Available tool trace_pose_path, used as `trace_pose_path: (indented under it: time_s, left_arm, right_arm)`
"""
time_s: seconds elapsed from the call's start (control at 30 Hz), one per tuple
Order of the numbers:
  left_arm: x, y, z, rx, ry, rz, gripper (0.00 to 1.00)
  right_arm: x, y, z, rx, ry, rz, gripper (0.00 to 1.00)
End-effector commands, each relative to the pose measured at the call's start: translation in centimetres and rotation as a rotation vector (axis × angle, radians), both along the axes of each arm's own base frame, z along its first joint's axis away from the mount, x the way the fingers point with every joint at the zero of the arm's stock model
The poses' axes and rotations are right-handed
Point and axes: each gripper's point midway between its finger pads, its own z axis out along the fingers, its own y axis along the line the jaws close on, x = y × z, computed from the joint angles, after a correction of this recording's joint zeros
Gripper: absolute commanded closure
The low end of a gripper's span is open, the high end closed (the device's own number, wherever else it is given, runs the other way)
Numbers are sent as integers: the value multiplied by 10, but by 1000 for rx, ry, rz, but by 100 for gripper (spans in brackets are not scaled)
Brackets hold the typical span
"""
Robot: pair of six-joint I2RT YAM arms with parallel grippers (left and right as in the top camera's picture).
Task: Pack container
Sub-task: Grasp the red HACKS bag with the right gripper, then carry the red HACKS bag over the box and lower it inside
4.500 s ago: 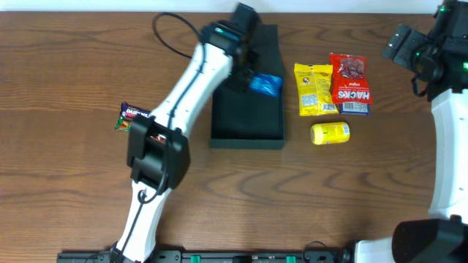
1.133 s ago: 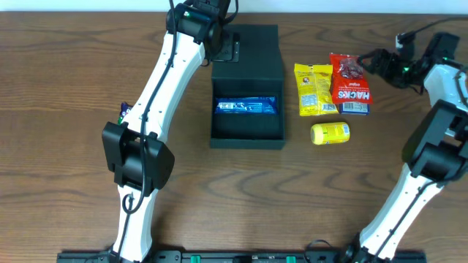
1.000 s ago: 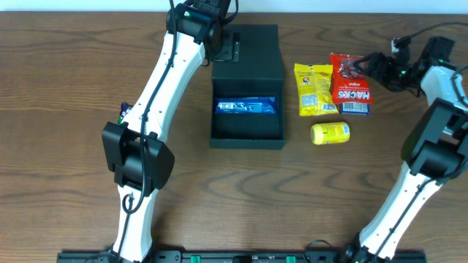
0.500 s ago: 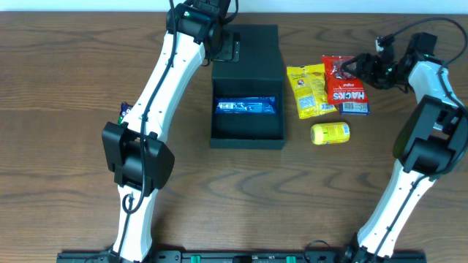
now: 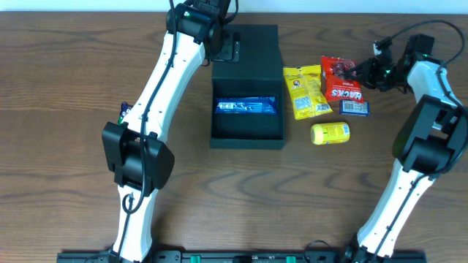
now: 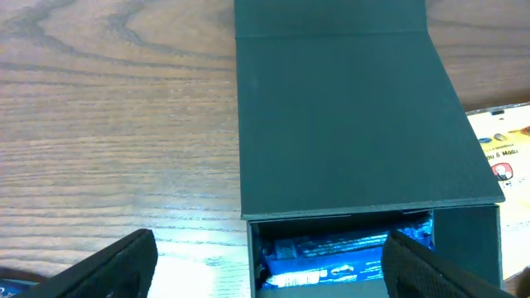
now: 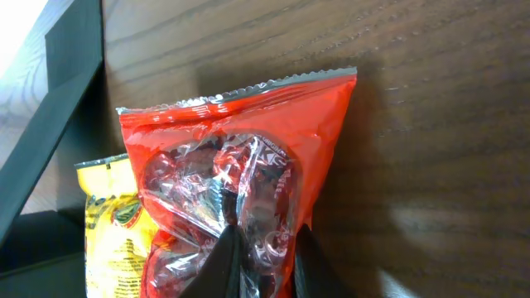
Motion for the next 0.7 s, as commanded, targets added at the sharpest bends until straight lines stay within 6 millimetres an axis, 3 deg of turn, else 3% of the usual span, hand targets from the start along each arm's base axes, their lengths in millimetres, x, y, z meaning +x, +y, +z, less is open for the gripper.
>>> trace_pose_path:
  time_s: [0.0,0.13,0.2,0.3,0.47,0.53,0.67]
  left_arm:
    - [1,0,17,-8,-36,-16,12]
    - [1,0,17,-8,-36,-16,13]
    - [1,0,17,-7,-37,-18,13]
    - [1,1,18,-4,-41,-17,14]
    - [4,10,26,-9,-56,-2,16]
    - [5,21,33,-14,-69,17,17]
    - [9,46,54,-26,-108,65,17]
  right_arm:
    - [-9,1,-32,-42,90,-13,98]
    - [-5,1,-13,-33,78,-14,99]
    - [1,-1,9,-40,59,-17,99]
    - [10,-7,50,-71,20,-24,99]
    - [15,-15,136,-174,-59,-53,99]
    - [9,-5,174,-178,-95,-60,98]
    - [-6,37,220,-160,-122,-36,98]
